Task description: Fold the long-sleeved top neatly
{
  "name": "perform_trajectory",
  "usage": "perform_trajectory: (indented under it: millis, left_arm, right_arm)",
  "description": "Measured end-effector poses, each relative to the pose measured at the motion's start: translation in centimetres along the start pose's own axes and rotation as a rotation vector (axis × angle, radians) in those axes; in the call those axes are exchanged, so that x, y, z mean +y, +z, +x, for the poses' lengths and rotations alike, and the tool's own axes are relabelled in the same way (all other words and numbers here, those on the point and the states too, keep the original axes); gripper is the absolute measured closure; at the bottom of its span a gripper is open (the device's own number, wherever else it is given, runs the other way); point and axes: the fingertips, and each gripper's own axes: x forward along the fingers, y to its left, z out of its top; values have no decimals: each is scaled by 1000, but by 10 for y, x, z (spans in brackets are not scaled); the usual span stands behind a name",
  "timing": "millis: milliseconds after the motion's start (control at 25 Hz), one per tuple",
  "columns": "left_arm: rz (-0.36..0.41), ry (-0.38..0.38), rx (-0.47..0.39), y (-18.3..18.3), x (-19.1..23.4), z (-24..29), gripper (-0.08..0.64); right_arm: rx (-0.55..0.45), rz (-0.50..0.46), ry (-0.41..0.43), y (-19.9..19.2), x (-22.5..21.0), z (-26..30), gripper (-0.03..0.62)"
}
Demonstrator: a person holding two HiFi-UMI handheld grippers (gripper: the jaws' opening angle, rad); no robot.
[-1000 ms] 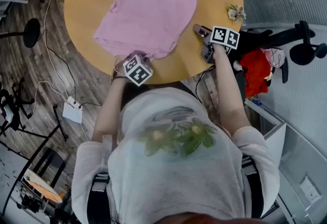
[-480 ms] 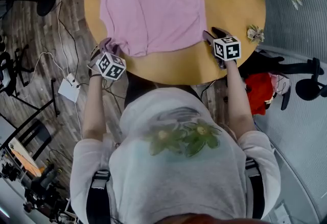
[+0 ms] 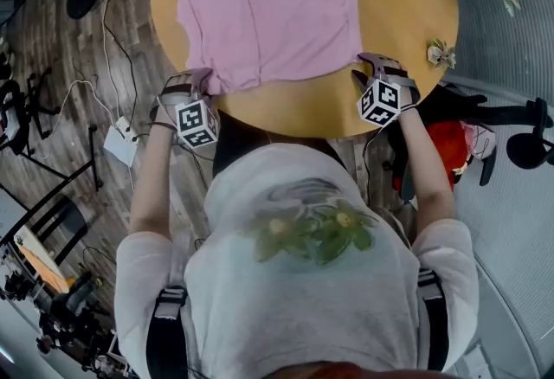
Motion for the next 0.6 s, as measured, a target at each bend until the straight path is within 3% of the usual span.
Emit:
perform_trajectory:
  millis: [80,160,240,280,320,440,600]
  left_arm:
    - [18,-34,16,1,-7,5,369]
    - [-22,-45,11,2,-6,5,405]
    - [-85,-35,-13,2,-2,-1,505]
    - [-124,-30,-24,0,1,-4,518]
    - [-169,-27,-34,-2,3,-7,526]
    - [-337,-2,-89,-7,20,-22,532]
    - [-546,87,-205,-12,69,-55,535]
  right_arm:
    - [38,-76,-24,1,1,12,410]
    - [68,-104,-43,1,1,20,411]
    - [88,-90,-50,1,0,21,423]
    - [97,-73,-56,0,-1,20,534]
    - [103,-53,-59,-2,-2,18,565]
    - [64,67,-85,-5,-18,2,565]
    - [-125,360,-232,11,-86,-55,566]
